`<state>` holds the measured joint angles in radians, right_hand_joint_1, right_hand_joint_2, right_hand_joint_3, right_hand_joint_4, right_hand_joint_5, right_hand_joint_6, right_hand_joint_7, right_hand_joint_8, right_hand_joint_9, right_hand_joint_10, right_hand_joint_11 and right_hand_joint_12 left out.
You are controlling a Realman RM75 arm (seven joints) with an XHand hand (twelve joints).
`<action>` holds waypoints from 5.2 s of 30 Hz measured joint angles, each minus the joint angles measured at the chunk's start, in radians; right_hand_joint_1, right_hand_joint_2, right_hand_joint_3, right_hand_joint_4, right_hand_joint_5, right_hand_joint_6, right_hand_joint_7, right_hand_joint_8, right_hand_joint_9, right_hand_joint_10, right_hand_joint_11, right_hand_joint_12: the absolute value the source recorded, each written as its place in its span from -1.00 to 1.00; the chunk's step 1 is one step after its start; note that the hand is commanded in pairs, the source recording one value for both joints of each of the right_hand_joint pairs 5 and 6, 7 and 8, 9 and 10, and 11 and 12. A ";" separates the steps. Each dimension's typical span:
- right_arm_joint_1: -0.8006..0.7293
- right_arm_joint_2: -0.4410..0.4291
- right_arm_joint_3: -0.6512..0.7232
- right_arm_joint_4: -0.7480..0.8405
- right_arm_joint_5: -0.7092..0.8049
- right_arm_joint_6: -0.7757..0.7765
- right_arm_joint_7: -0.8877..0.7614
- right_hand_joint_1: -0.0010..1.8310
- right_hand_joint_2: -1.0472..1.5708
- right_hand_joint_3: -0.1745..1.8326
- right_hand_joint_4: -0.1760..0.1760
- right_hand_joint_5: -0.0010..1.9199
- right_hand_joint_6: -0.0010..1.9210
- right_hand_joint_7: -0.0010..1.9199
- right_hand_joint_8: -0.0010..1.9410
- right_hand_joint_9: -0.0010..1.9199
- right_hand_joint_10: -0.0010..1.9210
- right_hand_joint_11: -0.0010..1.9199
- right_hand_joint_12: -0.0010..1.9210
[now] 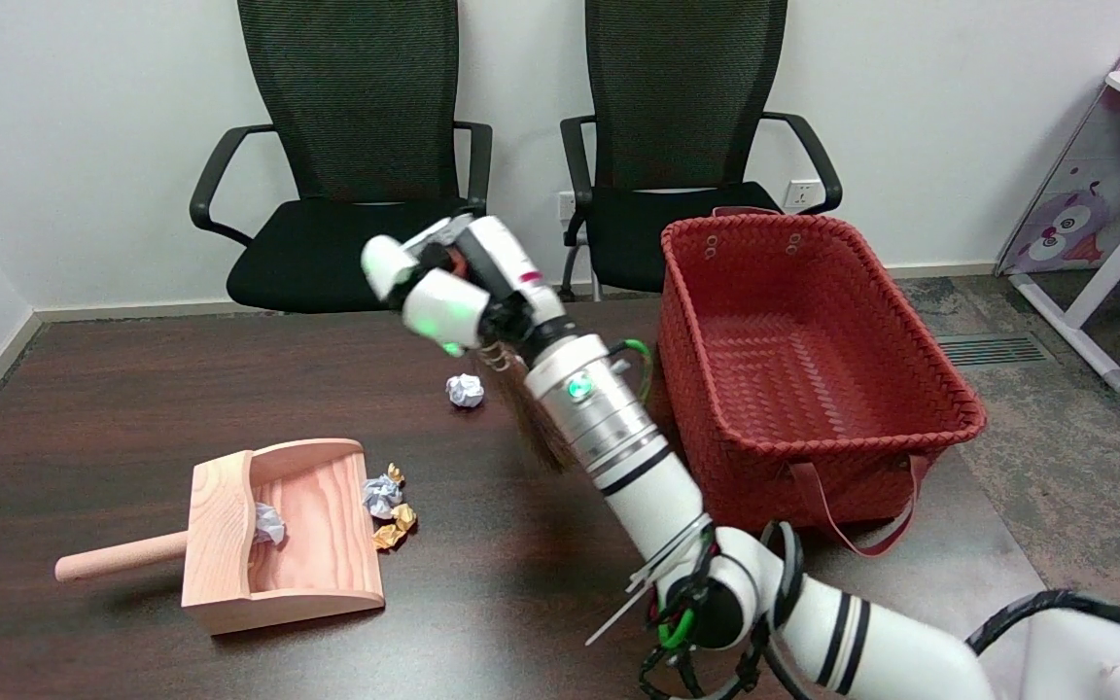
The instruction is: Sweep the paper ball into the dustpan.
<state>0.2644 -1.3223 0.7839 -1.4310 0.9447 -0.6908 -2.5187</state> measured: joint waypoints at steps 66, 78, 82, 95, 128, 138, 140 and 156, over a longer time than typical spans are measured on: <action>0.091 -0.560 0.036 0.680 -0.193 -0.109 0.166 -0.21 0.96 1.00 0.20 1.00 1.00 1.00 0.98 1.00 1.00 1.00 1.00; 0.101 -0.549 -0.011 0.674 -0.138 -0.197 0.348 -0.28 1.00 1.00 0.20 1.00 1.00 1.00 0.98 1.00 1.00 1.00 1.00; 0.102 -0.542 -0.024 0.663 -0.119 -0.222 0.390 -0.28 1.00 0.99 0.19 1.00 1.00 1.00 0.98 1.00 1.00 1.00 1.00; 0.098 -0.494 -0.048 0.582 -0.074 -0.283 0.506 -0.25 1.00 0.82 0.34 1.00 1.00 1.00 0.98 1.00 1.00 1.00 1.00; 0.121 0.036 -0.075 0.075 0.211 -0.120 0.568 -0.16 1.00 0.63 0.39 1.00 1.00 1.00 0.98 1.00 1.00 1.00 1.00; 0.247 0.144 -0.058 0.049 0.265 0.099 0.569 -0.08 0.91 0.80 0.10 1.00 1.00 1.00 0.98 1.00 1.00 1.00 1.00; 0.294 0.156 -0.068 0.076 0.271 0.143 0.571 -0.07 0.90 0.74 0.08 1.00 1.00 1.00 0.98 1.00 1.00 1.00 1.00; 0.600 0.158 -0.206 0.415 0.295 0.316 0.627 -0.05 1.00 0.17 -0.01 1.00 1.00 1.00 0.98 1.00 1.00 1.00 1.00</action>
<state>0.8642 -1.1641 0.5775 -1.0159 1.2394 -0.3749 -1.8919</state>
